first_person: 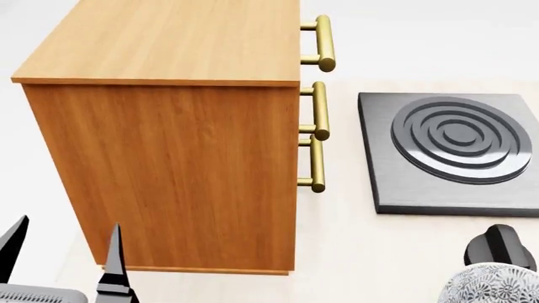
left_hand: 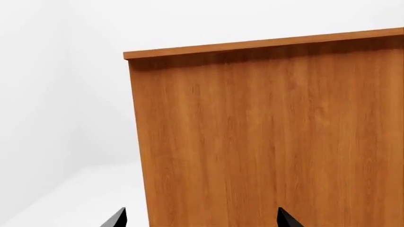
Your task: Put the bowl on the top of the cabinet.
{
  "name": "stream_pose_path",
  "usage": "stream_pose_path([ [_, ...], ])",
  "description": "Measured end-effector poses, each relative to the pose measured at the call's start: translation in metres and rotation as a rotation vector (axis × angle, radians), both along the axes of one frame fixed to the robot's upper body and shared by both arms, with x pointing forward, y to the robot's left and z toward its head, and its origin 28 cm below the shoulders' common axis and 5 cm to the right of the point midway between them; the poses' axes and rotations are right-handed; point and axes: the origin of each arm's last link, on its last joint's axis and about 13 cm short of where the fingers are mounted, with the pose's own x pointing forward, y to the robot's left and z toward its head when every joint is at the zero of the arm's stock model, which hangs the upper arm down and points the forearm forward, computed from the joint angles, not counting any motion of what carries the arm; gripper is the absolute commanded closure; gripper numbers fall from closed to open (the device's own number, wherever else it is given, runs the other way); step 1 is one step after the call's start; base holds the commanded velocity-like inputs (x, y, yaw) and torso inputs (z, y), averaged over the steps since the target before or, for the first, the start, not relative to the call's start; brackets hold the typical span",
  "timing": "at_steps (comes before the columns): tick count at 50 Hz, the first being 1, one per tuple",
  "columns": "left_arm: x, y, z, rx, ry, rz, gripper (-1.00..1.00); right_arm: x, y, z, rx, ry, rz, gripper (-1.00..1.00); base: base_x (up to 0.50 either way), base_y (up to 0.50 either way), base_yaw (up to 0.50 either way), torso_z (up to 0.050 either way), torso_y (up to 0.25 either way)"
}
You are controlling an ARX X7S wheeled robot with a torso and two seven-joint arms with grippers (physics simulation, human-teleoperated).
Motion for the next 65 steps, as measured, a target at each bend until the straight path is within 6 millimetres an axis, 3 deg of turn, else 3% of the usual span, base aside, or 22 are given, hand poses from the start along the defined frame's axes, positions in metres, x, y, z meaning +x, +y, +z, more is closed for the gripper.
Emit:
stream_pose_path([
  [65,-0.0004,-0.0008,-0.0010,0.003,0.000,-0.002,-1.00,0.0032,-0.0046,-0.0091,0.000,0.013,-0.016,-1.00,0.00,0.00,0.00,0.000,0.000],
])
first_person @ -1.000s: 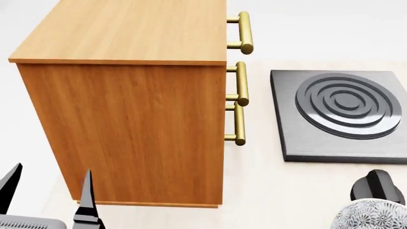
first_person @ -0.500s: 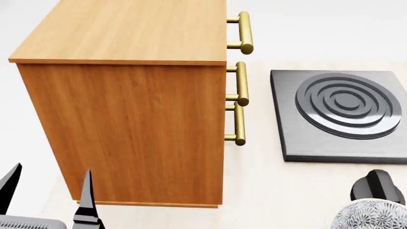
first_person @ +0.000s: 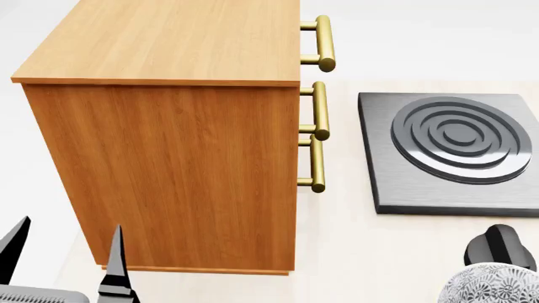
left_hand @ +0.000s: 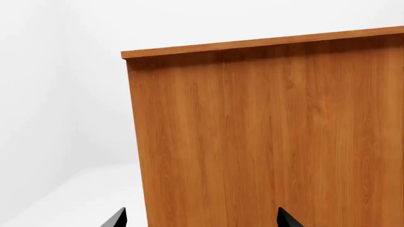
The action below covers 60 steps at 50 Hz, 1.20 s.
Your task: Put the bowl on the top of the cabinet.
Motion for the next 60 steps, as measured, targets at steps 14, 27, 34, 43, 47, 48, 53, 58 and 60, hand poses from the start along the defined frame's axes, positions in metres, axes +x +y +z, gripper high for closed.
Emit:
stream_pose_path([
  [14,-0.0001,-0.0006,-0.0002,-0.001,0.000,-0.002,-1.00,0.0000,-0.0006,-0.0005,-0.001,-0.002,-0.003,-1.00,0.00,0.00,0.00,0.000,0.000],
  [27,0.0000,-0.0010,-0.0005,-0.001,0.001,-0.004,-1.00,0.0012,-0.0013,-0.0020,-0.007,-0.001,-0.011,-1.00,0.00,0.00,0.00,0.000,0.000],
  [34,0.0000,-0.0011,-0.0003,-0.001,0.001,-0.004,-1.00,0.0018,-0.0014,-0.0021,-0.010,-0.001,-0.014,-1.00,0.00,0.00,0.00,0.000,0.000],
  [43,0.0000,-0.0011,-0.0003,-0.001,0.001,-0.005,-1.00,0.0026,-0.0016,-0.0026,-0.010,0.001,-0.016,-1.00,0.00,0.00,0.00,0.000,0.000],
  [47,0.0000,-0.0011,-0.0001,-0.001,0.001,-0.005,-1.00,0.0030,-0.0015,-0.0029,-0.009,0.003,-0.016,-1.00,0.00,0.00,0.00,0.000,0.000],
  [48,0.0000,-0.0012,-0.0001,-0.001,0.001,-0.005,-1.00,0.0031,-0.0015,-0.0030,-0.008,0.003,-0.016,-1.00,0.00,0.00,0.00,0.000,0.000],
  [53,0.0002,-0.0015,0.0000,0.000,0.002,-0.006,-1.00,0.0038,-0.0018,-0.0037,-0.006,0.005,-0.017,-1.00,0.00,0.00,0.00,0.000,0.000],
  [58,0.0000,-0.0016,0.0000,0.000,0.001,-0.006,-1.00,0.0042,-0.0020,-0.0042,-0.004,0.006,-0.018,-1.00,0.00,0.00,0.00,0.000,0.000],
  [60,0.0000,-0.0016,0.0000,0.000,0.001,-0.006,-1.00,0.0043,-0.0020,-0.0043,-0.003,0.006,-0.018,-1.00,0.00,0.00,0.00,0.000,0.000],
])
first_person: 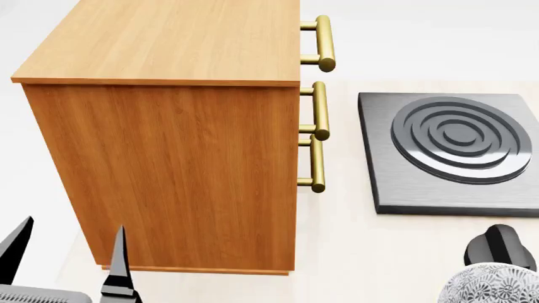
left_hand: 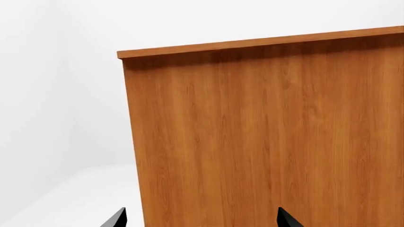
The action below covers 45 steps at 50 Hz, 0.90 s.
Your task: Put the bowl on the top of the cabinet.
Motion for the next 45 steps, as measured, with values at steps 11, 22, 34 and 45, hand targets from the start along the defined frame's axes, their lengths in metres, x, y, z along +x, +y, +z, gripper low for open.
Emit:
stream_pose_path([
  [11,-0.0001,0.0001,-0.0005,-0.001,0.000,0.000,-1.00,0.0007,0.0000,-0.0014,0.002,0.003,0.000,-1.00,0.00,0.00,0.00,0.000,0.000],
  [22,-0.0001,0.0001,-0.0009,-0.002,0.001,0.001,-1.00,0.0019,-0.0005,-0.0022,0.002,0.004,-0.002,-1.00,0.00,0.00,0.00,0.000,0.000],
  [34,-0.0003,0.0000,-0.0007,-0.002,-0.001,0.000,-1.00,0.0035,-0.0011,-0.0020,0.003,-0.001,-0.004,-1.00,0.00,0.00,0.00,0.000,0.000],
  [45,-0.0004,0.0001,-0.0004,-0.002,-0.002,0.000,-1.00,0.0043,-0.0016,-0.0023,0.005,-0.001,-0.006,-1.00,0.00,0.00,0.00,0.000,0.000],
])
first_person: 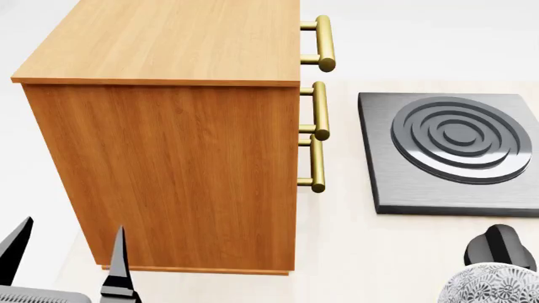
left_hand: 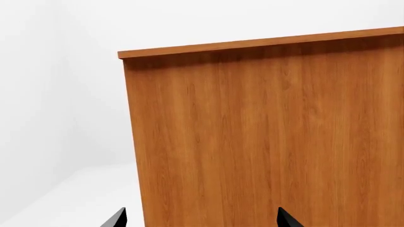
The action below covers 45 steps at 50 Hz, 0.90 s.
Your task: Put the bowl on the top of the cabinet.
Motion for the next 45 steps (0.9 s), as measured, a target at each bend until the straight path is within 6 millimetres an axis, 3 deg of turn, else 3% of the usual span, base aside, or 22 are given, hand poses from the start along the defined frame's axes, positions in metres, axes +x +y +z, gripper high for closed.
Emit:
stream_pose_path([
  [20,0.000,0.000,0.000,0.000,-0.001,0.001,-1.00,0.001,-0.001,-0.002,0.002,0.003,-0.004,-1.00,0.00,0.00,0.00,0.000,0.000],
  [21,0.000,0.000,0.000,0.000,-0.001,0.001,-1.00,0.001,-0.001,-0.002,0.001,0.003,-0.004,1.00,0.00,0.00,0.00,0.000,0.000],
  [36,0.000,0.000,0.000,0.000,-0.001,0.001,-1.00,0.000,0.002,0.002,0.015,-0.008,0.018,1.00,0.00,0.00,0.00,0.000,0.000],
  [45,0.000,0.000,0.001,0.001,-0.001,0.001,-1.00,0.009,0.007,0.029,0.035,-0.085,0.056,1.00,0.00,0.00,0.00,0.000,0.000],
])
